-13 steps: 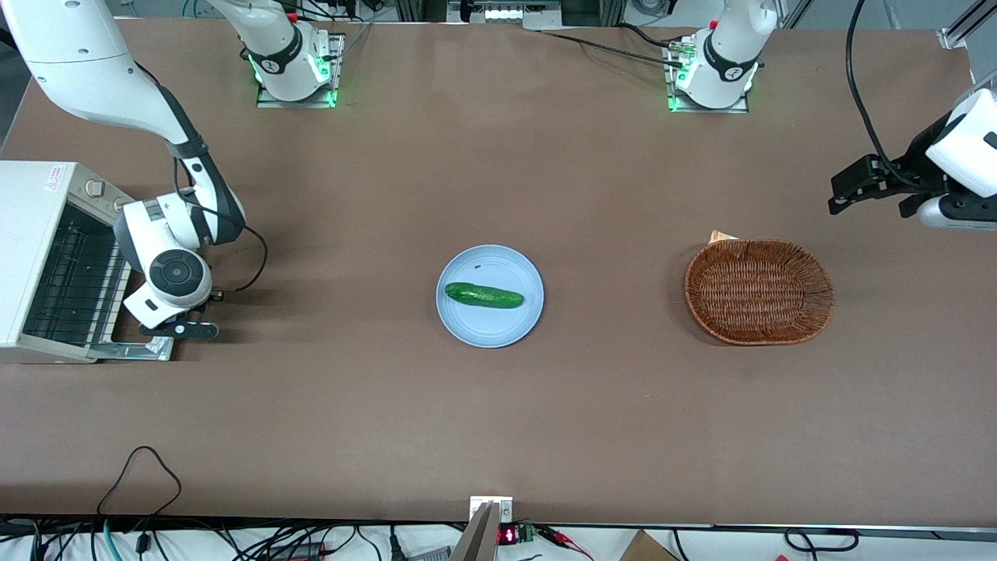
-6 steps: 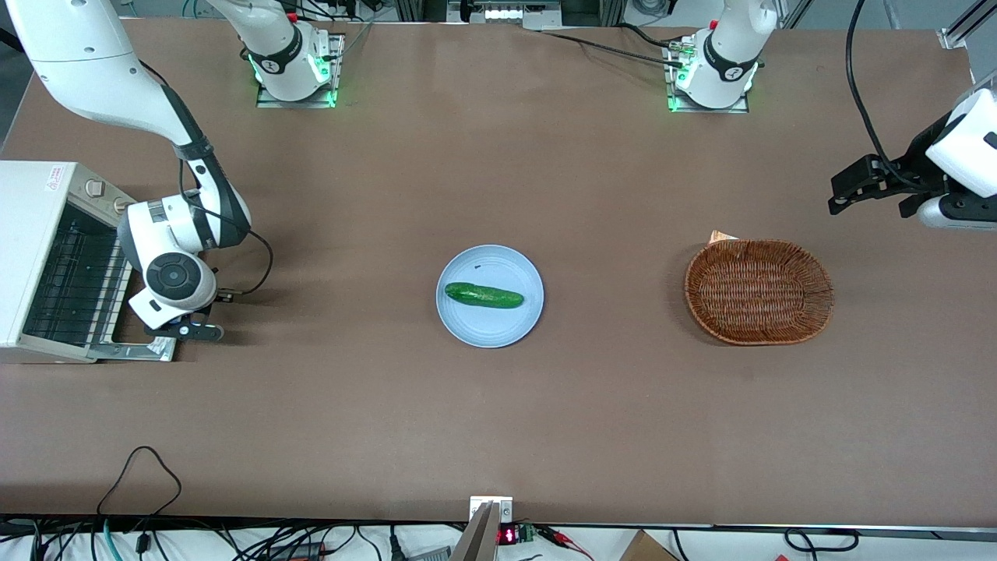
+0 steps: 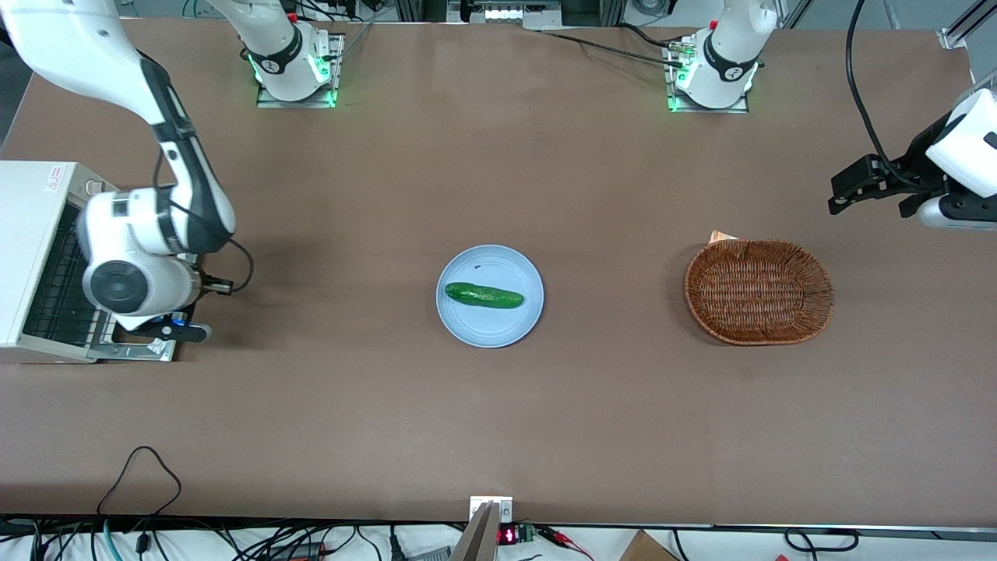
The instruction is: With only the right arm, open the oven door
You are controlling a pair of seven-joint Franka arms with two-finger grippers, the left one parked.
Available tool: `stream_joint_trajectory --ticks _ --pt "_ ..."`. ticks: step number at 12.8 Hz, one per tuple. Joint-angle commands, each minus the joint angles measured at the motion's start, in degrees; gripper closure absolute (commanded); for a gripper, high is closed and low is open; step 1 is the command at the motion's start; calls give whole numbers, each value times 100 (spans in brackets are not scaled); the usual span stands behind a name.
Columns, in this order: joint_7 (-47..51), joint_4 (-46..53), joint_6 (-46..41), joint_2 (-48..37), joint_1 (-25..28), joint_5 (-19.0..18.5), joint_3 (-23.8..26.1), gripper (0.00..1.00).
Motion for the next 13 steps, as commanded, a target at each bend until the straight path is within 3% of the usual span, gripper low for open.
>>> stream_joint_trajectory --ticks 1,3,6,9,13 --pt "-500 830 -1150 -77 -90 711 2 2" --pt "-677 1394 -1907 -173 -143 1038 -50 1" --pt "-1159 1844 -2577 -523 -266 1109 -24 1" --pt "-1530 1854 -2631 -1156 -353 1662 -86 1" --pt "-1512 1426 -2378 -1841 -179 1663 -51 1"
